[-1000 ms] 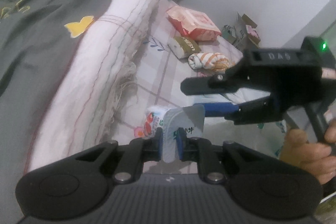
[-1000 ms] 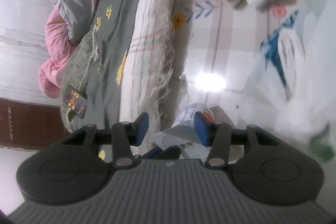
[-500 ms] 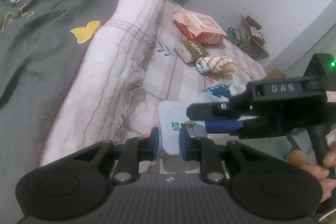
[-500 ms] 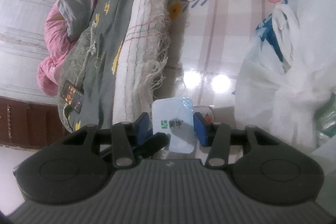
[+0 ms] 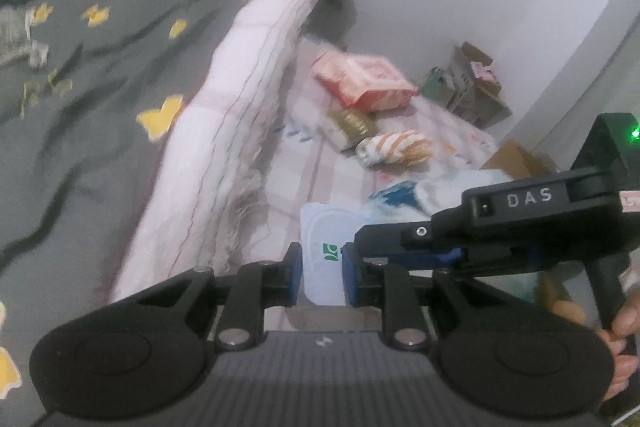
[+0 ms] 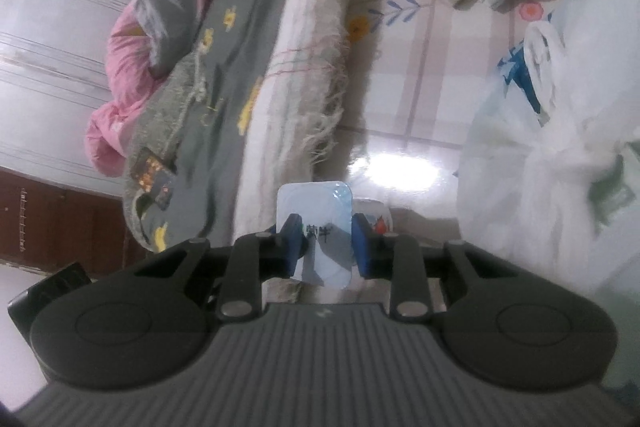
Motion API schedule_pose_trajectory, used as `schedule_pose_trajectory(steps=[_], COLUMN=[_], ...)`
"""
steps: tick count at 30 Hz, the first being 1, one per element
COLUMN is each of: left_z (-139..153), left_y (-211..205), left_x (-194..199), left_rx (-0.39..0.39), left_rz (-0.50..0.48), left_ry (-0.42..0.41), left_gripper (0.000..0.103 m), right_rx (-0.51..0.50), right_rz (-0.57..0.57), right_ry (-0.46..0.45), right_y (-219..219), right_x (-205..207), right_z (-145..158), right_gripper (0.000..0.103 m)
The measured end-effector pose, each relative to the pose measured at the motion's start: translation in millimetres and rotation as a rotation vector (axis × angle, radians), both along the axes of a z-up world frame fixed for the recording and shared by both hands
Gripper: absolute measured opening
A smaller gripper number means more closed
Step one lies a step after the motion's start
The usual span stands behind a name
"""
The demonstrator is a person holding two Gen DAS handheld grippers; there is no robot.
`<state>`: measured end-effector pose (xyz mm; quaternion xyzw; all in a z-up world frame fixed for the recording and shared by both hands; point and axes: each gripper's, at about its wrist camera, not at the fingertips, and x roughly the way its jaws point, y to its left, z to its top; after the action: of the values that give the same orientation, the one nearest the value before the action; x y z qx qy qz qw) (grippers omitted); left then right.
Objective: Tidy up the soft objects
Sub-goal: 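Lift the cup with both grippers and carry it over the cardboard box, then lower the cup into the box and open both grippers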
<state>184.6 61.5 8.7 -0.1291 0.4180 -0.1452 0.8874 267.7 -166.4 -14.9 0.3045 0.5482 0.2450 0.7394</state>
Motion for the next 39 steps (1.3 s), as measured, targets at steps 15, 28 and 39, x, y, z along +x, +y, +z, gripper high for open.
schedule_pose_trajectory(steps=[15, 28, 39], left_z=[88, 40, -5], left_y=[-125, -268, -287], left_x=[-38, -54, -56], left_rx=[-0.02, -0.009, 0.076], left_rz=[-0.286, -0.612, -0.701], left_ry=[-0.213, -0.03, 0.12], left_gripper=[0.022, 0.021, 0.022], right_rx=[0.068, 0.019, 0.062], right_rz=[-0.217, -0.474, -0.453], right_ry=[-0.225, -0.112, 0.149], right_y=[-131, -275, -310], right_x=[-104, -205, -186], right_z=[97, 65, -39], right_gripper=[0.026, 0.028, 0.028])
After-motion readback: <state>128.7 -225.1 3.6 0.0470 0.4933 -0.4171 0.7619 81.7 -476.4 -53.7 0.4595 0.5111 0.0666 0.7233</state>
